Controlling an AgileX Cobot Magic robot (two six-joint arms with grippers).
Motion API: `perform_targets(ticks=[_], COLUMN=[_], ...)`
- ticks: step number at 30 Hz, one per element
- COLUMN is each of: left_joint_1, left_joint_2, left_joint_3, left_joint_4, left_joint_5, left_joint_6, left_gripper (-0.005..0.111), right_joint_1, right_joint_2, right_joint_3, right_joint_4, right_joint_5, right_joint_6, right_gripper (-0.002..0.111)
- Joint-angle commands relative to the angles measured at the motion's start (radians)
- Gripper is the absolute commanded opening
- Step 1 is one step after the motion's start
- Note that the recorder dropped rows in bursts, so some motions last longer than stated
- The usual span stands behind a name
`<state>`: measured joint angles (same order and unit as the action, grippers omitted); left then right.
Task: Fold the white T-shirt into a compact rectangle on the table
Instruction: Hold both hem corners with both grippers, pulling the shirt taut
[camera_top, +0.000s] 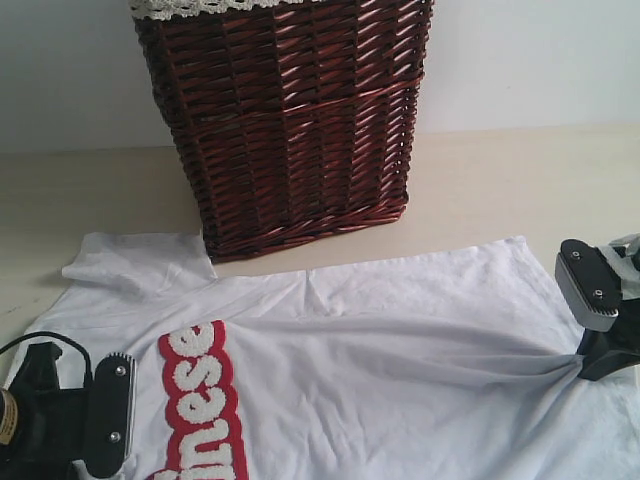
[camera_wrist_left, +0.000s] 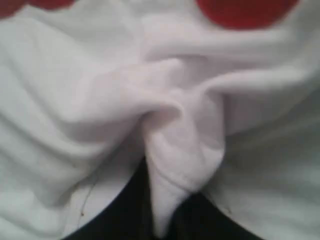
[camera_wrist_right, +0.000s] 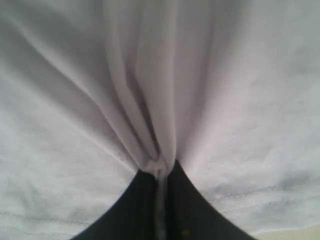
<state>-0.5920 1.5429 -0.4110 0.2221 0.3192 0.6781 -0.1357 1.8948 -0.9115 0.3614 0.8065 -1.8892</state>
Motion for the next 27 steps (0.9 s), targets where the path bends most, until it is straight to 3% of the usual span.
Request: perform_targets(ticks=[1,10,27], left_joint_1=[0.002,0.002,0.002], left_joint_2=[0.028,0.028,0.028], left_joint_3=[0.016,0.016,0.016], left_joint_4=[-0.009,-0.029,-0.032], left_joint_5=[-0.093,-0.002,0.010], left_joint_6=[0.000,-0.007,-0.009], left_gripper=[0.000,0.000,0.000], right_joint_1=[-0.003,-0.003,-0.003], right_joint_2=[-0.003,-0.014,-0.013], right_joint_3=[0.017,0.017,0.017], right_joint_4=[-0.046,-0.043,-0.041], right_joint_5=[-0.005,-0.005,-0.002], right_joint_6=[0.010,0.010,0.010], right_gripper=[0.000,0.000,0.000])
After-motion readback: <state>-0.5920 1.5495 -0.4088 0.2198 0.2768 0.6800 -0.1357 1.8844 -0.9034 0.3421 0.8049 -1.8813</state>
